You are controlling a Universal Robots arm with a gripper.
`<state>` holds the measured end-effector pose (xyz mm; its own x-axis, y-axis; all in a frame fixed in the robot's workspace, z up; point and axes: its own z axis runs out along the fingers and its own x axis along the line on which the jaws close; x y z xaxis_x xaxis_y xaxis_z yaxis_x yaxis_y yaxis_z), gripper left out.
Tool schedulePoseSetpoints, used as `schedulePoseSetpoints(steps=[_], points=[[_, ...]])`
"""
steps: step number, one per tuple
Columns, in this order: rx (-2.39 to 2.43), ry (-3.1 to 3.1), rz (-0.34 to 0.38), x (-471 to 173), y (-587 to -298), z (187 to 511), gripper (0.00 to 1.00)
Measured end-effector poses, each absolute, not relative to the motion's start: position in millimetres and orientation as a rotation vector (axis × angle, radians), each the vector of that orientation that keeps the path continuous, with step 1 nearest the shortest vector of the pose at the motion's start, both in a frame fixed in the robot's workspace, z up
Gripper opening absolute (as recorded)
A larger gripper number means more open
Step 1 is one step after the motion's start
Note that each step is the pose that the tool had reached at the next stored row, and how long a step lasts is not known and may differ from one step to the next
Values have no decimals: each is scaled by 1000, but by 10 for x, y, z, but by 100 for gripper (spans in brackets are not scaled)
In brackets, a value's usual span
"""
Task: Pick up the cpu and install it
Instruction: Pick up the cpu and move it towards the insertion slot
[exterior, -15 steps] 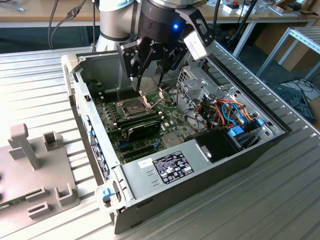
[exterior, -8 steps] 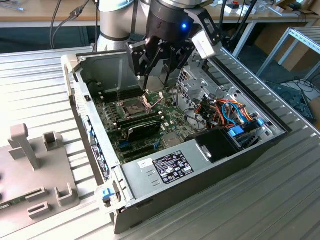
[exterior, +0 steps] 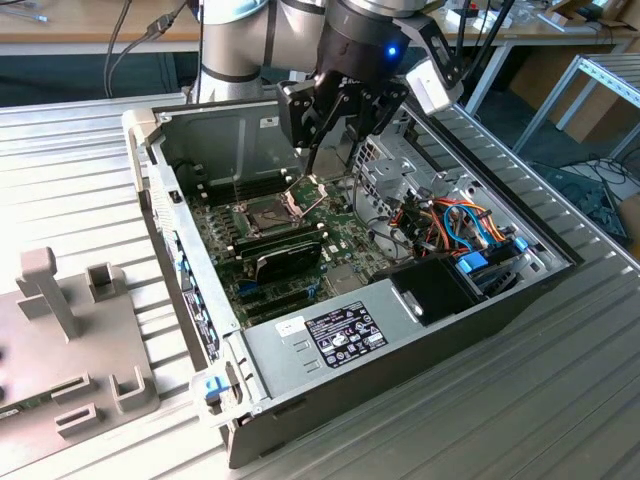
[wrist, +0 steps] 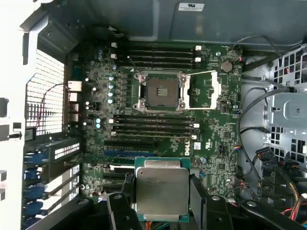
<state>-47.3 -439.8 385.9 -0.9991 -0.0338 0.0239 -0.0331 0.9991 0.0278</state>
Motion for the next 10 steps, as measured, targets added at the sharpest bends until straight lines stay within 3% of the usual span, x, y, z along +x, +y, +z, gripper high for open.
schedulePoseSetpoints(steps=[10], points=[[57, -3116, -43, -302, -4080, 3788, 55]])
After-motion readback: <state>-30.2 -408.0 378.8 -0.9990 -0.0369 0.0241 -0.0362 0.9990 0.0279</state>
